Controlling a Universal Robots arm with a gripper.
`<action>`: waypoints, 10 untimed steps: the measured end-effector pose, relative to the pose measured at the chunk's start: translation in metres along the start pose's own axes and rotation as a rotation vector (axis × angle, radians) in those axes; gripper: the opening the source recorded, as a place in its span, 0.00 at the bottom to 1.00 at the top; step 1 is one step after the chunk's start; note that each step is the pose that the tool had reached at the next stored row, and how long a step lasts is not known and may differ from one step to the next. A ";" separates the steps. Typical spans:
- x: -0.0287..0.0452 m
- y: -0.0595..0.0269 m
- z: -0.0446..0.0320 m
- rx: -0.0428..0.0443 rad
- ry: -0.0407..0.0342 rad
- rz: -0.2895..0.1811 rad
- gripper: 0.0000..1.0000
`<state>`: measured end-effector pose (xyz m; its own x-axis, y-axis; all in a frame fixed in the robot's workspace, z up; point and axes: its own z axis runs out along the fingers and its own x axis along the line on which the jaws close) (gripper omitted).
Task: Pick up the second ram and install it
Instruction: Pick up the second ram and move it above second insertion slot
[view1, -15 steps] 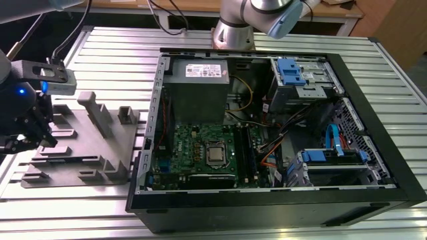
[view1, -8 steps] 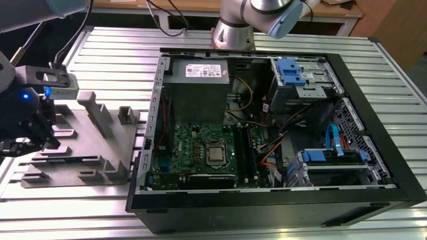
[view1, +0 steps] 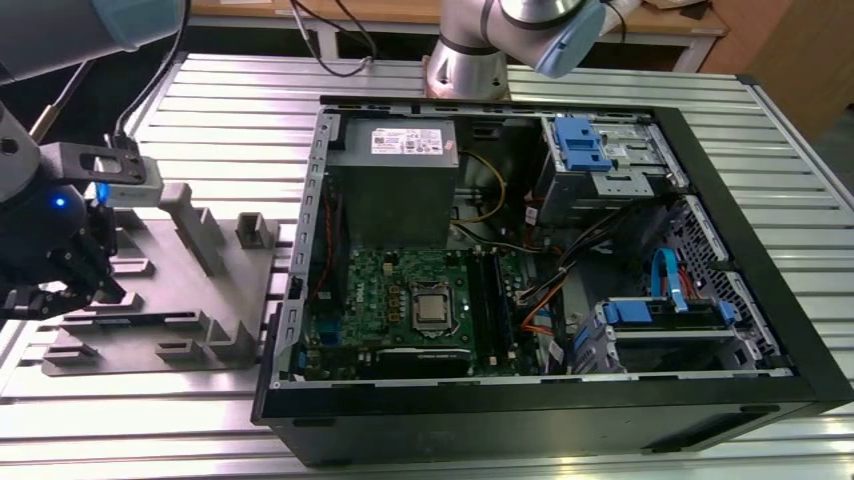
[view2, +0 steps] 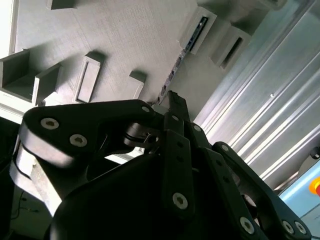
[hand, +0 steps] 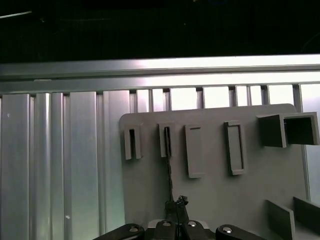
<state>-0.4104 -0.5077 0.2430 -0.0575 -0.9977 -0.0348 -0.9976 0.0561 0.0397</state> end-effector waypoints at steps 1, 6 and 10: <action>0.0000 0.0000 0.0005 -0.0002 0.0039 0.000 0.07; 0.0003 -0.0003 0.0068 -0.0003 0.0121 0.000 0.07; 0.0004 -0.0004 0.0118 -0.0004 0.0123 -0.005 0.07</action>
<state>-0.4105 -0.5077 0.2312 -0.0524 -0.9984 -0.0227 -0.9979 0.0515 0.0400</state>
